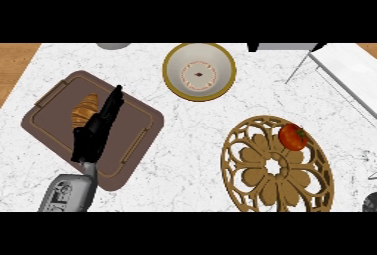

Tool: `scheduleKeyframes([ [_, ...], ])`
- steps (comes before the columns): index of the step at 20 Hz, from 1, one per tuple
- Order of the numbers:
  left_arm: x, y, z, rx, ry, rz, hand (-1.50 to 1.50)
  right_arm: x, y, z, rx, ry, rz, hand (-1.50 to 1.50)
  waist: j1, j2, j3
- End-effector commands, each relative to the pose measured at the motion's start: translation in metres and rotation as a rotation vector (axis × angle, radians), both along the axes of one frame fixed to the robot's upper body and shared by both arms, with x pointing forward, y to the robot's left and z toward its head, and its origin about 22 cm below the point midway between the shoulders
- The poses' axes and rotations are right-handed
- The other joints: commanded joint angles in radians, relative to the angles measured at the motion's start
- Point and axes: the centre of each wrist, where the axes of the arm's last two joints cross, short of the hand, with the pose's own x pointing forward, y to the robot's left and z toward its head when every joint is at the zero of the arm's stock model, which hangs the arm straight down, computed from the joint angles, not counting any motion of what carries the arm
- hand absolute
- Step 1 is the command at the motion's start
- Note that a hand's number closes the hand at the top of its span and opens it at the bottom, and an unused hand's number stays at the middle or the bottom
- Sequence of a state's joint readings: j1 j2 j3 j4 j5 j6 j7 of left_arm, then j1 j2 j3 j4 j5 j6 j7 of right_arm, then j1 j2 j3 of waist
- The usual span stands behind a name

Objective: Pick the sweet potato from the placemat and place it in the tiered shelf

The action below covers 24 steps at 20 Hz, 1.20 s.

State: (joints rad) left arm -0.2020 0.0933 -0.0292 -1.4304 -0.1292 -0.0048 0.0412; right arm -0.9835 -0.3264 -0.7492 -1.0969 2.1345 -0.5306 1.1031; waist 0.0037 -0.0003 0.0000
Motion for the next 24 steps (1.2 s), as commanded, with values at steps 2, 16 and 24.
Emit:
scheduleKeyframes([
  [2,-0.007,-0.006,0.004,-0.003,-0.005,-0.007,0.0,-0.002,0.011,0.008,0.061,-0.187,0.007,-1.5,0.009,0.001,0.0],
  [16,-0.004,-0.005,0.003,-0.01,0.002,0.003,0.0,-0.058,0.032,0.098,-0.09,-0.581,0.023,-1.5,-0.004,-0.007,0.0],
  [24,-0.012,0.007,-0.014,0.021,0.02,0.028,0.0,-0.127,0.078,0.105,0.111,-0.603,-0.121,-1.5,-0.024,-0.015,-0.002],
])
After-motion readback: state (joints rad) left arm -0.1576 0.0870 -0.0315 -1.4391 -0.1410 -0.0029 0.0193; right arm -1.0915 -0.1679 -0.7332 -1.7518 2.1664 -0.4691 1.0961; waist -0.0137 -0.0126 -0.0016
